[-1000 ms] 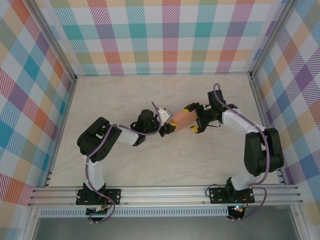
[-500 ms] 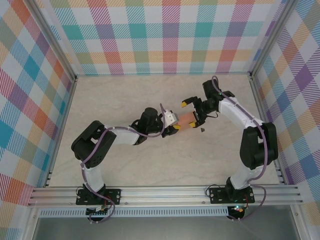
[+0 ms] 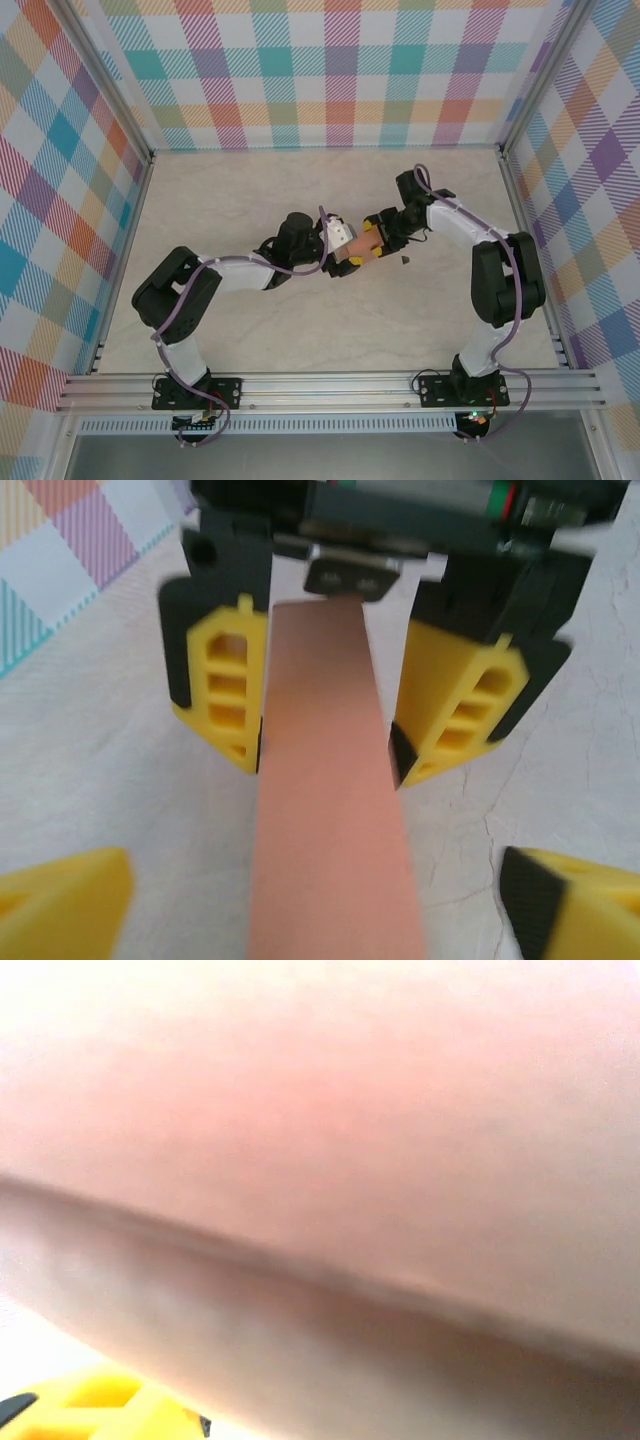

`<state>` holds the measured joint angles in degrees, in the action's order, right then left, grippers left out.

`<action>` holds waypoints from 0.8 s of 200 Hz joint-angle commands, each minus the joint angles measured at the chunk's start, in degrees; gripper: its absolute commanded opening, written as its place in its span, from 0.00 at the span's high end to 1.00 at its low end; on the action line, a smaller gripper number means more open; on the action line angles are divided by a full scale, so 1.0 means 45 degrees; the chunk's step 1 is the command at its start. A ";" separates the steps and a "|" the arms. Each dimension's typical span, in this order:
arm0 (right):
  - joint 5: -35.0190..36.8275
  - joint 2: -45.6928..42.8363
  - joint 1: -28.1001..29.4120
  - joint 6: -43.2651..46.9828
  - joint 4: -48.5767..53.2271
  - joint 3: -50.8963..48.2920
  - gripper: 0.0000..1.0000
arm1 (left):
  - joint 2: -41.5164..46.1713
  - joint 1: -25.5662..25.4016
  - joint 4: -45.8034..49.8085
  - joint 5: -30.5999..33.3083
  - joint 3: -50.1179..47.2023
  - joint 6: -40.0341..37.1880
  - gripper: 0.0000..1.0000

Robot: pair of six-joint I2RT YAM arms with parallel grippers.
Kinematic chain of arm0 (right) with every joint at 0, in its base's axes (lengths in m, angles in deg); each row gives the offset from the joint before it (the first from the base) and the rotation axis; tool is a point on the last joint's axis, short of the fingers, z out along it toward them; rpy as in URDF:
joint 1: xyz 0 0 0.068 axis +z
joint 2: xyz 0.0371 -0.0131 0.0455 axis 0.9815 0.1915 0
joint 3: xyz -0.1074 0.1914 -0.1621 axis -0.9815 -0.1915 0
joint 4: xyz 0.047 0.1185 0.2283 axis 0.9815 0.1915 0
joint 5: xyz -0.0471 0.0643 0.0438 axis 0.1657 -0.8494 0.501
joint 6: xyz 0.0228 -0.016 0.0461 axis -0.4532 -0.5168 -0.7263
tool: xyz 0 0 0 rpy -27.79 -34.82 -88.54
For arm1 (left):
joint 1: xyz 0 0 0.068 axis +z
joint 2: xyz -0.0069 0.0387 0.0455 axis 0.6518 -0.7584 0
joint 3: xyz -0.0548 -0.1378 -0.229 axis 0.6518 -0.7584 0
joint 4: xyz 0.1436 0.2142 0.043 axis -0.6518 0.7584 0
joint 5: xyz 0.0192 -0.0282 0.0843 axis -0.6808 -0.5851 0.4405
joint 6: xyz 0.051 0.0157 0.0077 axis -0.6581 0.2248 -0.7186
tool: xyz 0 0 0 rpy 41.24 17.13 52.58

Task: Fold the paper box

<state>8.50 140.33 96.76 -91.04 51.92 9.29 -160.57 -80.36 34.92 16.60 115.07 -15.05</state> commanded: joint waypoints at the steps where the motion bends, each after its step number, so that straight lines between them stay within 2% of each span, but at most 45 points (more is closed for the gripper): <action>1: -0.0312 0.0528 0.0090 0.0070 -0.1328 0.0002 0.45 | 0.1136 -0.0088 0.0013 0.0693 -0.0392 0.0245 0.00; 21: -0.0435 0.0938 0.0094 0.0072 -0.2154 0.0259 0.54 | 0.2124 -0.0087 0.0431 0.1753 -0.0658 0.0435 0.00; 52: -0.0490 0.1530 0.0140 -0.0009 -0.2395 0.0915 0.54 | 0.3884 -0.0030 0.1189 0.3800 -0.1281 0.0756 0.00; 92: -0.0594 0.2049 0.0377 -0.0074 -0.3734 0.1615 0.53 | 0.5618 0.0459 0.2752 0.7132 -0.1834 0.2176 0.00; 111: -0.0259 0.2479 0.0511 0.0129 -0.5546 0.1547 0.53 | 0.6048 0.1157 0.3081 0.7542 -0.2239 0.3245 0.00; 141: -0.0644 0.3571 0.0592 -0.0499 -1.0057 0.0320 0.50 | 0.6536 0.2531 0.3715 0.8371 -0.2729 0.5141 0.00; 160: -0.0559 0.3655 0.0690 -0.0917 -1.1174 -0.0694 0.44 | 0.6882 0.3216 0.4365 0.8709 -0.2875 0.5727 0.00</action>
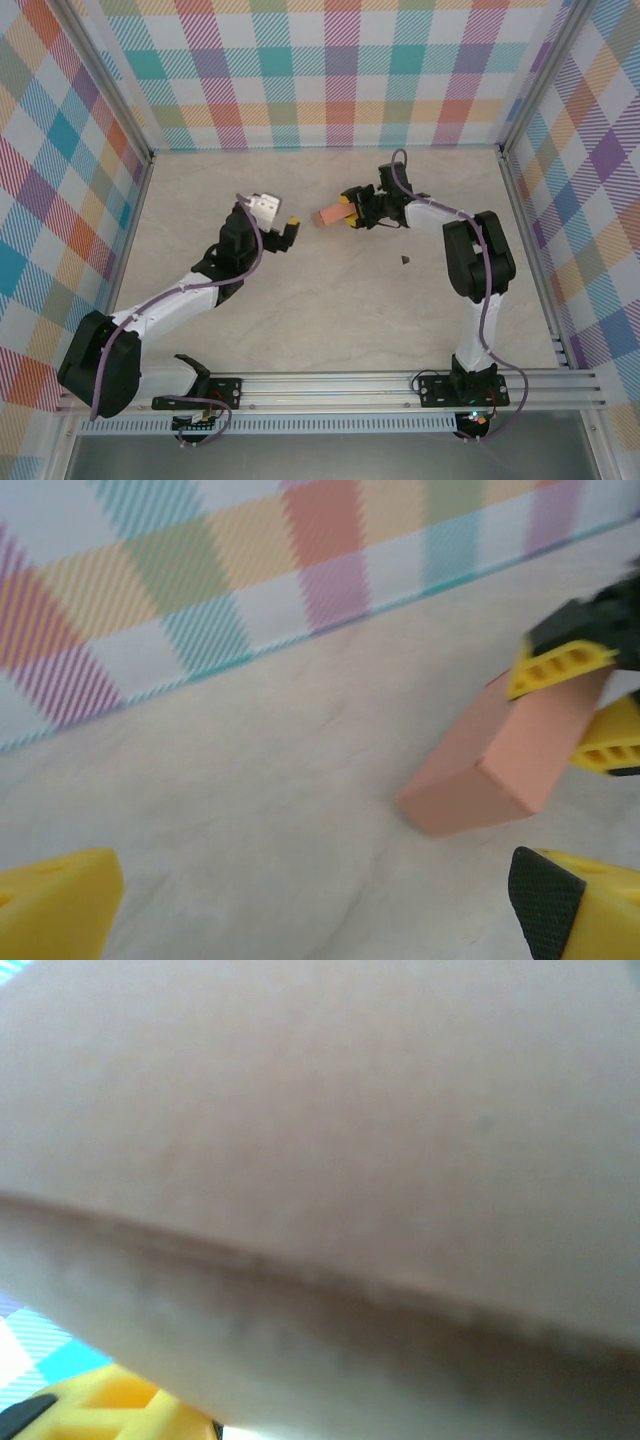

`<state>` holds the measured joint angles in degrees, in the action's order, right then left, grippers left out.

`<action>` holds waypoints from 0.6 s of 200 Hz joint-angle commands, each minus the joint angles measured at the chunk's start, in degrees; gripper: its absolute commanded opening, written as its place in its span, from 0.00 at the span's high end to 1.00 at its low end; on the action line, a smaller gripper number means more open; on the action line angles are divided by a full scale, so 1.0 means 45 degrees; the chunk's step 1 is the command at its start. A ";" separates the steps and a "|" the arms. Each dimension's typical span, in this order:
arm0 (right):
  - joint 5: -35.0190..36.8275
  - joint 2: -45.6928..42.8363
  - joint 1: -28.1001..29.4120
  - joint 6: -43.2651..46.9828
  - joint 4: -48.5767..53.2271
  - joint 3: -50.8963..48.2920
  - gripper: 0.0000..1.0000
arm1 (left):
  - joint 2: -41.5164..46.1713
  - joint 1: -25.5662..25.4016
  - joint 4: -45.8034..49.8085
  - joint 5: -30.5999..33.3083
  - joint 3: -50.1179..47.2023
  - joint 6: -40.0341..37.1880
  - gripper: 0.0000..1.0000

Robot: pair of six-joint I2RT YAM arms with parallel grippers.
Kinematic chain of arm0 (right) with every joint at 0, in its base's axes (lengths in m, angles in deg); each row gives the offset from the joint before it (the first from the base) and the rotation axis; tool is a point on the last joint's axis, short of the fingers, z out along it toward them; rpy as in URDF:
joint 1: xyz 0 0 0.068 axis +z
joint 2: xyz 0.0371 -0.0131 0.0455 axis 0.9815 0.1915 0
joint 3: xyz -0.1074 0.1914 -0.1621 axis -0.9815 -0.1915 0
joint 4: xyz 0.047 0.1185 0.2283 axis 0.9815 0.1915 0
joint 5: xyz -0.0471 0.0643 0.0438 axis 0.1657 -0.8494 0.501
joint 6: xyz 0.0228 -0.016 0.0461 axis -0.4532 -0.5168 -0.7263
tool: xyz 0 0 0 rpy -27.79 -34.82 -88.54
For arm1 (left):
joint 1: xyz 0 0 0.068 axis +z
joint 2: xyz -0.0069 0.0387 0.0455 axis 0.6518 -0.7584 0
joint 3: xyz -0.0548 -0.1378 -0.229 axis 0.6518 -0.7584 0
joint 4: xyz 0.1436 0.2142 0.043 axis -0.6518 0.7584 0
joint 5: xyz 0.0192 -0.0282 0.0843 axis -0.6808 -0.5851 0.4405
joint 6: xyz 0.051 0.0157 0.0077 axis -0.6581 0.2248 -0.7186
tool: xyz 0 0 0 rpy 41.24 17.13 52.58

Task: Fold the paper box

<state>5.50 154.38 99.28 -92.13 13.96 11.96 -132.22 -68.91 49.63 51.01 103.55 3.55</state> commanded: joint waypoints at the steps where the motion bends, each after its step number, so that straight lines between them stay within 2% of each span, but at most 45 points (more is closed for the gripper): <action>1: 0.0114 0.0524 0.0132 -0.0683 -0.2772 -0.1337 0.43 | 0.0604 0.0699 0.1112 0.1066 -0.0324 0.1605 0.00; 21: 0.0348 -0.0062 0.0151 -0.0475 -0.2643 -0.2304 0.31 | 0.0973 0.1113 0.1318 0.1087 -0.0561 0.1540 0.00; 48: 0.0265 -0.1287 0.0023 -0.0056 -0.2195 -0.3517 0.24 | 0.1194 0.1523 0.1773 0.1136 -0.0490 0.1521 0.00; 81: 0.0437 -0.3688 -0.0260 0.1857 0.0991 -0.4226 0.19 | 0.1473 0.1775 0.2141 0.1338 -0.0352 0.1224 0.00; 101: 0.1592 -0.5745 -0.0582 0.3891 0.2908 -0.4257 0.17 | 0.1544 0.1968 0.2203 0.1328 -0.0361 0.1072 0.00; 120: 0.3831 -0.7670 -0.0590 0.6761 0.4806 -0.3619 0.13 | 0.1336 0.2093 0.2227 0.0922 -0.0221 0.0776 0.00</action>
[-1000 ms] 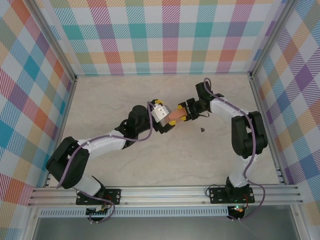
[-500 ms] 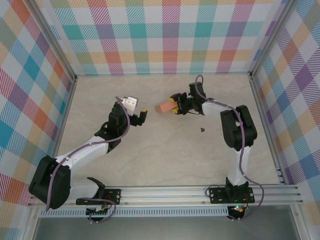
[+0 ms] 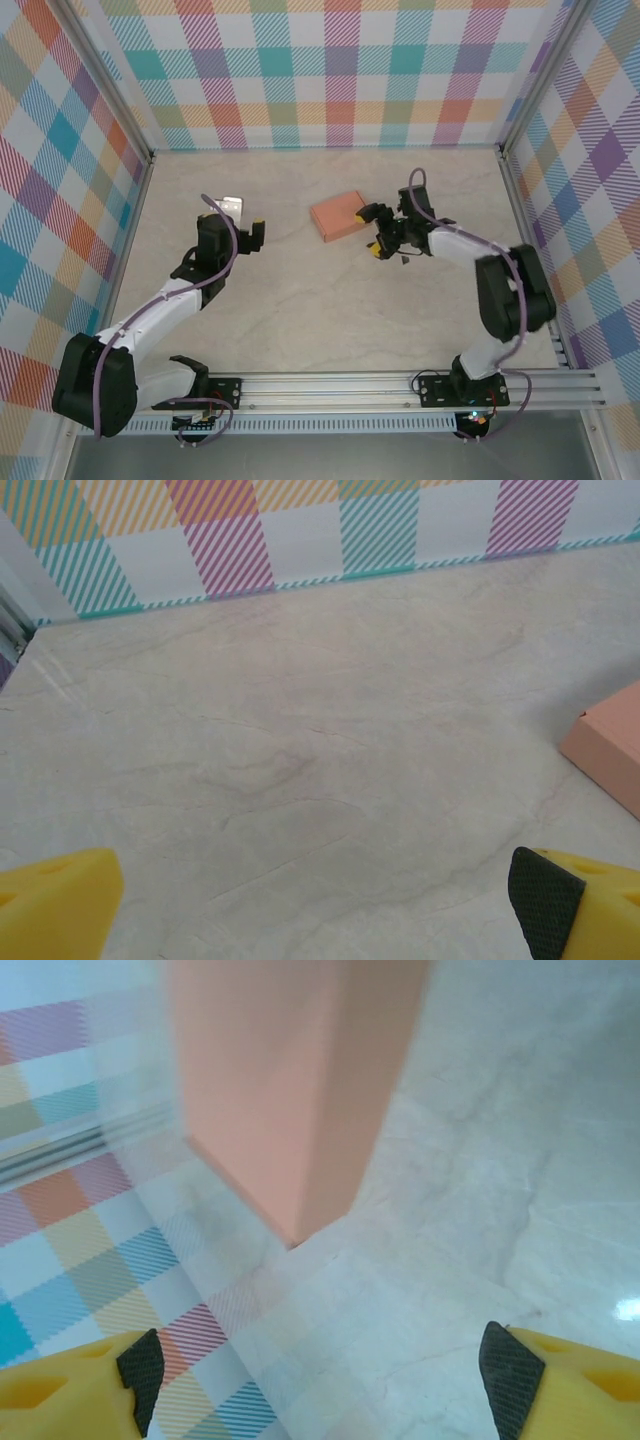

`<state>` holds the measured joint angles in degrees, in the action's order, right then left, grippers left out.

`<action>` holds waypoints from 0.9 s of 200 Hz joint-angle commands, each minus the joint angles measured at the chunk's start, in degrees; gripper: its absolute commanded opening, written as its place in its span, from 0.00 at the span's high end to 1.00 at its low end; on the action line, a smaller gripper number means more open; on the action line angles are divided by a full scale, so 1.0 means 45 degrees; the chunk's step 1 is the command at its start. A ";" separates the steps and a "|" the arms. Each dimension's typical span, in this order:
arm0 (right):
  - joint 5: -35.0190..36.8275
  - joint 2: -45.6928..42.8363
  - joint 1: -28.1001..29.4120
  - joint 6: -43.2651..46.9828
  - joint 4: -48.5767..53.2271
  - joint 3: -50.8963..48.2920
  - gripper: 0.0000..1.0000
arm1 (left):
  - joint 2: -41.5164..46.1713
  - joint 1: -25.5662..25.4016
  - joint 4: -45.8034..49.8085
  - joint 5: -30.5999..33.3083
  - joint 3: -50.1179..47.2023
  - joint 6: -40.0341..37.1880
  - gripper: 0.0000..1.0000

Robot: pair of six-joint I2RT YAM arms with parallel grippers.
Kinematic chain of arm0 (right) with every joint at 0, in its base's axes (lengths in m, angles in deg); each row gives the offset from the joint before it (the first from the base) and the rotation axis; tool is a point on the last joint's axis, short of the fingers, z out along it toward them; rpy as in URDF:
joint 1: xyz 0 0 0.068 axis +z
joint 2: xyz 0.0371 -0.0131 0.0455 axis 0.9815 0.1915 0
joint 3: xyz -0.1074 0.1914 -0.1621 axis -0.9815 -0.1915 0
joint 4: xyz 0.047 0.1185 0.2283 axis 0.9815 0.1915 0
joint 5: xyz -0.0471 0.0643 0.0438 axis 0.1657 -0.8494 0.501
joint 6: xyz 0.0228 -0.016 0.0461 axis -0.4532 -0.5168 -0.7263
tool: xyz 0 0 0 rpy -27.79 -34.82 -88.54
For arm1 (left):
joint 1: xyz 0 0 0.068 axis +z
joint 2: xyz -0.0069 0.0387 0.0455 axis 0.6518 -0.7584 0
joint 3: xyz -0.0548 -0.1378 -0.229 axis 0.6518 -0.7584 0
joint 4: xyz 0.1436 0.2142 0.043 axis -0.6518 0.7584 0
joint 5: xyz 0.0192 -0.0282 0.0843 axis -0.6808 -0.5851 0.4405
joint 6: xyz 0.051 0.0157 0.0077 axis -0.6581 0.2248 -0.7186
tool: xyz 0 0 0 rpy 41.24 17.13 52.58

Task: Fold the paper box

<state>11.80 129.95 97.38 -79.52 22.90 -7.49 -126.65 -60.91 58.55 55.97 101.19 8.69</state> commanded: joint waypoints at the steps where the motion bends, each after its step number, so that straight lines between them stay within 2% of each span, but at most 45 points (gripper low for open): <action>1: 0.2579 -0.2317 -0.0167 0.4120 0.2881 0.0735 0.13 | 0.0074 0.0316 0.0252 -0.0215 0.0326 -0.0395 0.00; 2: 0.2702 -0.2424 -0.0167 0.4268 0.2941 0.0761 0.13 | 0.0063 0.0316 0.0276 -0.0261 0.0338 -0.0439 0.00; 6: 0.3139 -0.2776 -0.0168 0.4933 0.3099 0.0827 0.02 | -0.0026 0.0316 0.0358 -0.0401 0.0453 -0.0535 0.00; 8: 0.3347 -0.2939 -0.0167 0.5225 0.3142 0.0840 0.00 | -0.0076 0.0320 0.0397 -0.0438 0.0512 -0.0593 0.00; 36: 0.6532 -0.5302 -0.0127 1.0729 0.2380 0.0140 0.00 | -0.0202 0.0354 0.0409 0.0081 0.0766 -0.0682 0.00; 47: 0.7792 -0.6227 -0.0127 1.2994 0.0859 -0.0937 0.00 | 0.0024 0.0364 -0.0298 0.0142 0.0365 -0.0926 0.00; 60: 0.8209 -0.7126 -0.0147 1.6090 -0.1676 -0.2586 0.00 | -0.0058 0.0547 -0.0924 0.0257 0.0103 -0.0807 0.00; 69: 0.9005 -0.7468 -0.0175 1.7329 -0.3282 -0.3521 0.00 | -0.0266 0.0778 -0.0761 0.0347 0.0184 -0.0407 0.00; 80: 0.9390 -0.7588 -0.0540 1.7430 -0.3928 -0.4205 0.00 | -0.0597 0.1166 -0.0574 -0.0164 0.0259 -0.0016 0.00; 104: 0.9018 -0.7296 -0.1432 1.5879 -0.4267 -0.5533 0.00 | -0.1191 0.1996 -0.1300 -0.1043 -0.0408 0.1001 0.00; 112: 0.8424 -0.7107 -0.1808 1.5546 -0.4890 -0.6194 0.00 | -0.1395 0.2285 -0.1770 -0.1295 -0.0755 0.1228 0.00; 124: 0.6704 -0.6771 -0.2647 1.5276 -0.5967 -0.7162 0.00 | -0.1687 0.2605 -0.2667 -0.1328 -0.1278 0.1462 0.00; 139: 0.6787 -0.6063 -0.2974 1.5160 -0.8019 -0.8261 0.00 | -0.2205 0.2945 -0.3418 -0.1862 -0.1573 0.1303 0.00; 170: 0.5486 -0.4011 -0.3525 1.6002 -1.0226 -0.8280 0.00 | -0.3611 0.3139 -0.4941 -0.2454 -0.1679 0.0558 0.00; 180: 0.5525 -0.3313 -0.3654 1.5515 -1.0900 -0.8087 0.00 | -0.4062 0.3243 -0.5240 -0.2423 -0.1642 0.0687 0.00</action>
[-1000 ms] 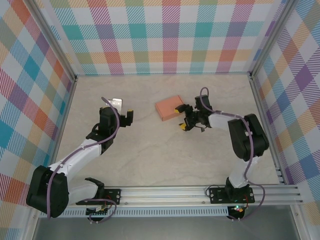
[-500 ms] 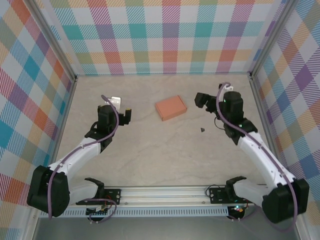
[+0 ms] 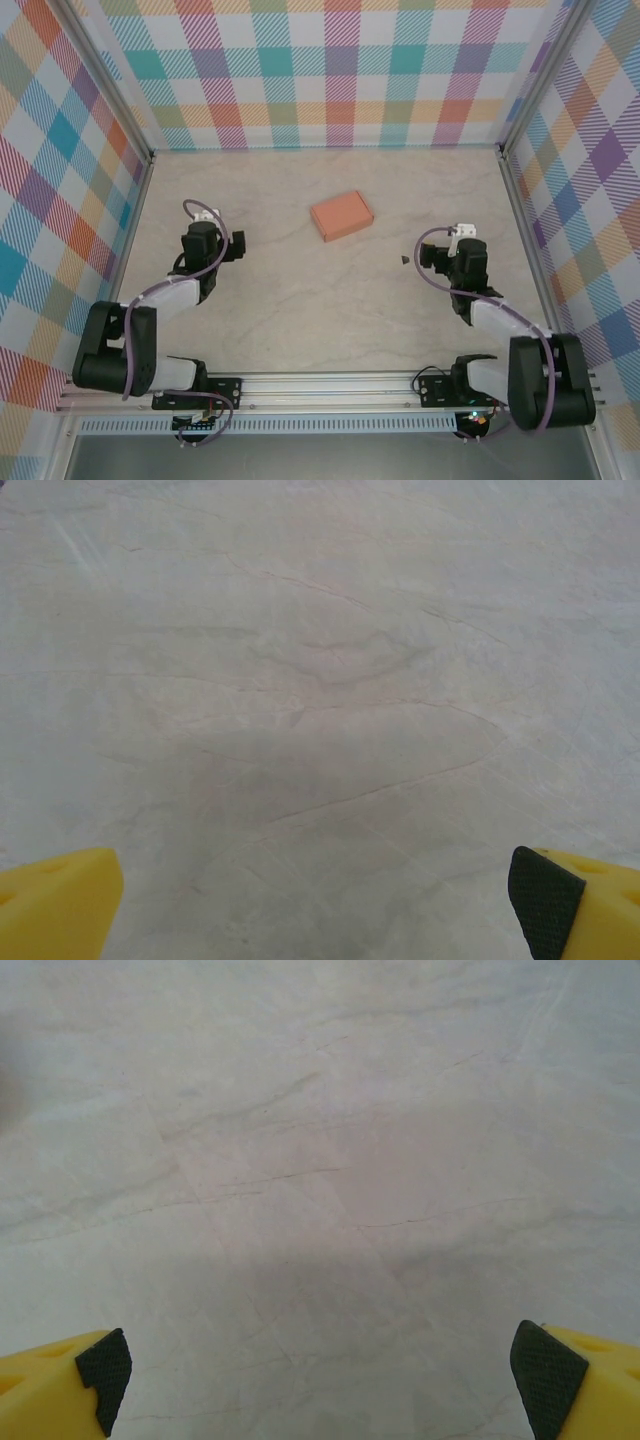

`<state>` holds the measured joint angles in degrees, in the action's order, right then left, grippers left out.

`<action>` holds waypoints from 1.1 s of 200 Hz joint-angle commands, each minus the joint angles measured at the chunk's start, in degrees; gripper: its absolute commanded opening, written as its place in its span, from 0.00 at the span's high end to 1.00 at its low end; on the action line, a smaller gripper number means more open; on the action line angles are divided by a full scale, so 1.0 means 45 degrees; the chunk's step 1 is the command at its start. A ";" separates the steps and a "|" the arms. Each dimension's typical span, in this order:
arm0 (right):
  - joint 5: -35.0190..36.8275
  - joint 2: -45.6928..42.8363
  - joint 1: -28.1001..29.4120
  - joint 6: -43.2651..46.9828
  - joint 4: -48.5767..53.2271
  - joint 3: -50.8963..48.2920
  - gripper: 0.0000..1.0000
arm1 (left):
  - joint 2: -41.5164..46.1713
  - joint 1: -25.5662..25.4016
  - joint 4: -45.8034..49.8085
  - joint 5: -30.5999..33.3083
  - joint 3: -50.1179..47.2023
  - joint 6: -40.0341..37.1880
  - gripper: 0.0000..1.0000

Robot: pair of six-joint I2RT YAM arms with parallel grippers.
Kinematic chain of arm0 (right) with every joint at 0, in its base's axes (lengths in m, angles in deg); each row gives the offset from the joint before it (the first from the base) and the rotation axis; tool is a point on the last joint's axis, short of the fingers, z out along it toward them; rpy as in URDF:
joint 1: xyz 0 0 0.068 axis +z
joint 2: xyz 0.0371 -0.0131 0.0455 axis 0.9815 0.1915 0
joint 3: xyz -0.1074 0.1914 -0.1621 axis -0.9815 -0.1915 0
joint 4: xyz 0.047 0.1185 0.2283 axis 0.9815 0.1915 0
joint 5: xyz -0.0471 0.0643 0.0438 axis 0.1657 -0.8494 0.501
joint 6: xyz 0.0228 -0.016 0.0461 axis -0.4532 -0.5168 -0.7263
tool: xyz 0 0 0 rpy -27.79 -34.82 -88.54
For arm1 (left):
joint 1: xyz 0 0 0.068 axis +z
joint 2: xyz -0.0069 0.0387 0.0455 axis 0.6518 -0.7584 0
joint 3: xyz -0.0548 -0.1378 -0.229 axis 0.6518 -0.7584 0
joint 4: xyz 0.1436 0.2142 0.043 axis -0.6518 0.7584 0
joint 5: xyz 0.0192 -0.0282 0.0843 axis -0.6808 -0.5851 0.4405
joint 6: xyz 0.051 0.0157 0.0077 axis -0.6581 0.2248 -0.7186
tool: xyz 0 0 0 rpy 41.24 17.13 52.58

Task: Fold the paper box

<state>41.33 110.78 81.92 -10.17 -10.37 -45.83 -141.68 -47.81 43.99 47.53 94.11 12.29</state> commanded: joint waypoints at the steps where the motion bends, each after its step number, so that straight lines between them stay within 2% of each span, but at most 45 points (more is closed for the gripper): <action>1: -0.1069 0.1035 -0.0234 0.0091 -0.3618 0.0445 0.00 | -0.0720 0.0350 -0.2039 -0.0545 -0.0079 -0.0094 0.00; 18: -0.1293 0.2404 -0.0268 0.0116 -0.3467 0.1168 0.00 | -0.1517 0.0501 -0.3253 -0.0885 -0.0391 -0.0064 0.00; 33: -0.1198 0.3385 -0.0341 -0.0014 -0.4615 0.1108 0.00 | -0.1559 0.0731 -0.3718 -0.1510 -0.0806 0.0004 0.00; 39: -0.1098 0.3143 -0.0455 -0.0254 -0.3685 0.1293 0.00 | -0.1922 0.0913 -0.5093 -0.1608 -0.1282 0.0172 0.00; 43: -0.1269 0.3256 -0.0570 -0.0298 -0.3982 0.1180 0.00 | -0.2036 0.0954 -0.5835 -0.1515 -0.1546 0.0202 0.00; 52: -0.1499 0.3148 -0.0629 -0.0282 -0.4050 0.1118 0.00 | -0.1762 0.0944 -0.4574 -0.1270 -0.1192 0.0292 0.00; 59: -0.1687 0.3240 -0.0670 -0.0255 -0.4393 0.1020 0.00 | -0.1969 0.0848 -0.5281 -0.1083 -0.1348 0.0238 0.00; 66: -0.1768 0.3155 -0.0696 -0.0262 -0.4208 0.1041 0.00 | -0.1819 0.0814 -0.4780 -0.1104 -0.1245 0.0239 0.00; 94: -0.2269 0.3180 -0.0758 -0.0080 -0.4474 0.0924 0.00 | -0.1853 0.0817 -0.4930 -0.1072 -0.1277 0.0226 0.00; 116: -0.1924 0.3225 -0.0724 -0.0198 -0.3737 0.1333 0.00 | -0.1862 0.0795 -0.4975 -0.1068 -0.1300 0.0206 0.00; 220: -0.2075 0.3212 -0.0580 0.0062 -0.3513 0.1473 0.00 | -0.1861 0.0746 -0.5001 -0.0988 -0.1300 0.0161 0.00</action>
<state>33.35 125.49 78.99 -10.36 -26.21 -40.45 -150.10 -44.49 23.90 43.29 88.25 12.80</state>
